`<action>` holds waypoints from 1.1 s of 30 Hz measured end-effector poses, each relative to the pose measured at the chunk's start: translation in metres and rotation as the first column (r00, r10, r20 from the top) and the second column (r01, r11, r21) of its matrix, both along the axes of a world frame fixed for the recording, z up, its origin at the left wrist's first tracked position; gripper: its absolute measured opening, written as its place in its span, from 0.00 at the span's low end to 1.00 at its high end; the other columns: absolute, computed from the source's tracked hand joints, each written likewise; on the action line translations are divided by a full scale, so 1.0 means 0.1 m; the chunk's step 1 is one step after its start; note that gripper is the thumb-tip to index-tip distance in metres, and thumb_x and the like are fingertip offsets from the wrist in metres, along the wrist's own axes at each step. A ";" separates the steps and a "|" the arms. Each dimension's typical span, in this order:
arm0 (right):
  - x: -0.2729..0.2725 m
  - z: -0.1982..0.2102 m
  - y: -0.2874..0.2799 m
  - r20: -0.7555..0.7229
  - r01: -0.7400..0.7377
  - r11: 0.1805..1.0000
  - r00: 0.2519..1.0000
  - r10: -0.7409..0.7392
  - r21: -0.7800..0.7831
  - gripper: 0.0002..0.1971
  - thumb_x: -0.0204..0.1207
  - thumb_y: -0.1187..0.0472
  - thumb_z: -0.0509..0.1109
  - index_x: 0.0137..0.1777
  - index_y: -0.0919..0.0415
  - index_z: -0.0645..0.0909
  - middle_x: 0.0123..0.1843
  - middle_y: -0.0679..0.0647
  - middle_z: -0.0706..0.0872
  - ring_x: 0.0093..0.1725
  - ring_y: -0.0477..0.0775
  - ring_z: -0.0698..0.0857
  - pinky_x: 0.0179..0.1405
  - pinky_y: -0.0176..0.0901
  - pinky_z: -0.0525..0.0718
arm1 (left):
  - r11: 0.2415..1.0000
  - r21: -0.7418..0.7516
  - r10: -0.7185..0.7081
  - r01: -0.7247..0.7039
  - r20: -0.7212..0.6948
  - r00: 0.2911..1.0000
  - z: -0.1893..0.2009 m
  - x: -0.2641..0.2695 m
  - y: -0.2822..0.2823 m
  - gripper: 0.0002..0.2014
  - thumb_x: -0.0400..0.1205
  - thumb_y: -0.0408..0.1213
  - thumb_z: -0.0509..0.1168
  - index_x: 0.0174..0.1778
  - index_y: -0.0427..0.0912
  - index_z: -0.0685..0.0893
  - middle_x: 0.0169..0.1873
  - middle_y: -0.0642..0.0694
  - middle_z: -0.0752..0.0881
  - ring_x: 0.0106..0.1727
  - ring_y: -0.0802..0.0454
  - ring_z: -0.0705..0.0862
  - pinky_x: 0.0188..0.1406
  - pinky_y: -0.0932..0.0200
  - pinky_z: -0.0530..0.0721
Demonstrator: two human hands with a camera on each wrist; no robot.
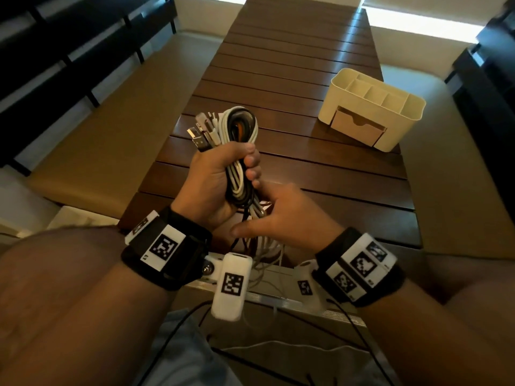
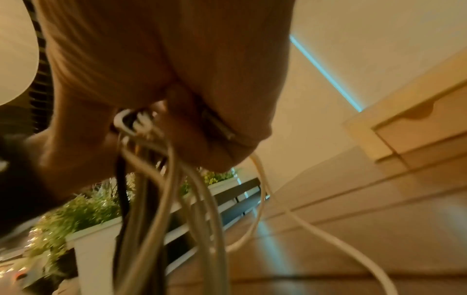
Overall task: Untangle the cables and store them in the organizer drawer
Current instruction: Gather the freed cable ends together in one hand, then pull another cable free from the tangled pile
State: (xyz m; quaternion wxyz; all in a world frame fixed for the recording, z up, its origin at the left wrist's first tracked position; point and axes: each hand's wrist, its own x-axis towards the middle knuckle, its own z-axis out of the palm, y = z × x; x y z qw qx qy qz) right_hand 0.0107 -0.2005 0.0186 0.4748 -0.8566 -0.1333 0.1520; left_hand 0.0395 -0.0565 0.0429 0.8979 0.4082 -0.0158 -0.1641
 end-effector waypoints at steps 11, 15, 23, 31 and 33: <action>0.02 -0.15 0.01 -0.050 -0.021 0.994 0.999 0.016 -0.106 0.04 0.76 0.56 0.73 0.42 0.49 0.81 0.43 0.56 0.87 0.41 0.56 0.87 0.45 0.59 0.88 | 0.984 -0.132 0.123 -0.118 0.036 0.992 0.15 0.13 0.29 0.04 0.84 0.31 0.56 0.45 0.40 0.76 0.35 0.47 0.82 0.29 0.59 0.76 0.31 0.65 0.78; 0.09 -0.10 -0.12 0.025 0.063 0.994 0.998 -0.061 -0.089 0.04 0.79 0.55 0.73 0.51 0.52 0.84 0.41 0.54 0.86 0.38 0.50 0.85 0.41 0.49 0.85 | 0.975 -0.154 0.168 -0.161 0.028 0.985 0.15 0.18 0.40 0.04 0.84 0.30 0.56 0.51 0.38 0.75 0.38 0.46 0.84 0.31 0.58 0.77 0.34 0.64 0.78; 0.14 0.08 -0.29 0.165 0.072 0.988 0.985 -0.049 -0.137 0.08 0.78 0.51 0.75 0.39 0.42 0.80 0.33 0.43 0.82 0.33 0.39 0.80 0.30 0.26 0.74 | 0.997 -0.007 0.078 -0.078 0.106 0.991 0.22 0.17 0.44 0.07 0.85 0.29 0.52 0.44 0.40 0.74 0.34 0.48 0.80 0.29 0.58 0.74 0.33 0.64 0.76; 0.13 -0.05 -0.29 -0.077 -0.055 0.950 0.996 0.033 -0.307 0.03 0.81 0.51 0.71 0.47 0.46 0.81 0.43 0.46 0.89 0.45 0.46 0.86 0.43 0.44 0.83 | 1.000 -0.001 0.025 -0.025 0.147 0.989 0.22 0.16 0.48 0.06 0.83 0.30 0.54 0.47 0.40 0.75 0.36 0.48 0.82 0.30 0.58 0.74 0.33 0.64 0.76; 0.15 0.02 -0.39 -0.127 -0.058 0.973 0.991 0.030 -0.223 0.03 0.80 0.52 0.73 0.46 0.48 0.82 0.41 0.43 0.91 0.40 0.39 0.86 0.42 0.43 0.80 | 0.998 0.031 0.046 -0.048 0.081 0.996 0.15 0.21 0.51 0.04 0.81 0.30 0.56 0.48 0.40 0.74 0.35 0.47 0.81 0.28 0.59 0.74 0.31 0.64 0.76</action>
